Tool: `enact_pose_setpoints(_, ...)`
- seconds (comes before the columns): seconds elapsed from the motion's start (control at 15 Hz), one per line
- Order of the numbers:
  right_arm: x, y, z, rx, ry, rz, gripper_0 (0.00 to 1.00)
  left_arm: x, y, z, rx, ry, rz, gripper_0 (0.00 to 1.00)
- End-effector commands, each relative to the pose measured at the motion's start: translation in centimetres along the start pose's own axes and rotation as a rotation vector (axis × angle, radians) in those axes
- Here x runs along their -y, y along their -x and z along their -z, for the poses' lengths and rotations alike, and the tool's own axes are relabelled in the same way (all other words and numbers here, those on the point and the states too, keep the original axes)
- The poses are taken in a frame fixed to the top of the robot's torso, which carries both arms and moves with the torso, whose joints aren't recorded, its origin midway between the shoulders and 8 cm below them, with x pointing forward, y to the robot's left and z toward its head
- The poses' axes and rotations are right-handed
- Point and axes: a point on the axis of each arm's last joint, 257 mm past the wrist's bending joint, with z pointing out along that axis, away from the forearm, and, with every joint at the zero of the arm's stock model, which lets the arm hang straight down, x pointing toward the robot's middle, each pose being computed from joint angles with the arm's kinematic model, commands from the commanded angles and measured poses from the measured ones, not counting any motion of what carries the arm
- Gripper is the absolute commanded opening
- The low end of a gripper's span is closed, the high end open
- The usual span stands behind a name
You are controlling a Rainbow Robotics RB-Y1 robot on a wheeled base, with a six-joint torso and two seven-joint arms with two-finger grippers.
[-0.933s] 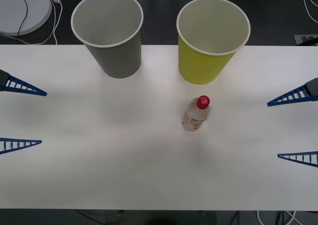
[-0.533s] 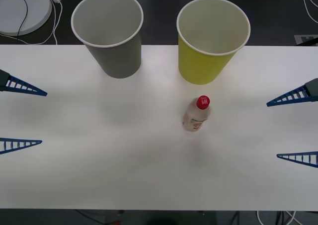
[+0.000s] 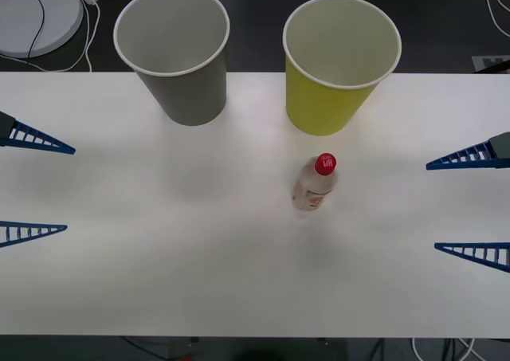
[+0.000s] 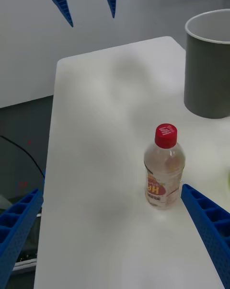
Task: Put the can into the green bin and the plastic bottle into the gray bin
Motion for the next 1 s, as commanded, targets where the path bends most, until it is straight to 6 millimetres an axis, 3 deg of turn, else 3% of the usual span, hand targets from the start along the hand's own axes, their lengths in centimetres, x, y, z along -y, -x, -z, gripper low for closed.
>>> enact_pose_setpoints(0.07, 0.5, -1.9, -0.4, 0.011, -0.075, 0.011, 1.00, 0.0, 0.0, 0.0, 0.000, 0.000, 0.000, 1.00)
enact_pose_setpoints(0.53, 0.9, -6.8, -1.1, 0.058, -0.169, -0.050, 1.00, 0.0, 0.0, 0.0, 0.000, 0.000, 0.000, 1.00)
enact_pose_setpoints(1.0, 1.4, -8.8, -4.0, 0.113, -0.271, -0.063, 1.00, 0.0, 0.0, 0.0, 0.000, 0.000, 0.000, 1.00)
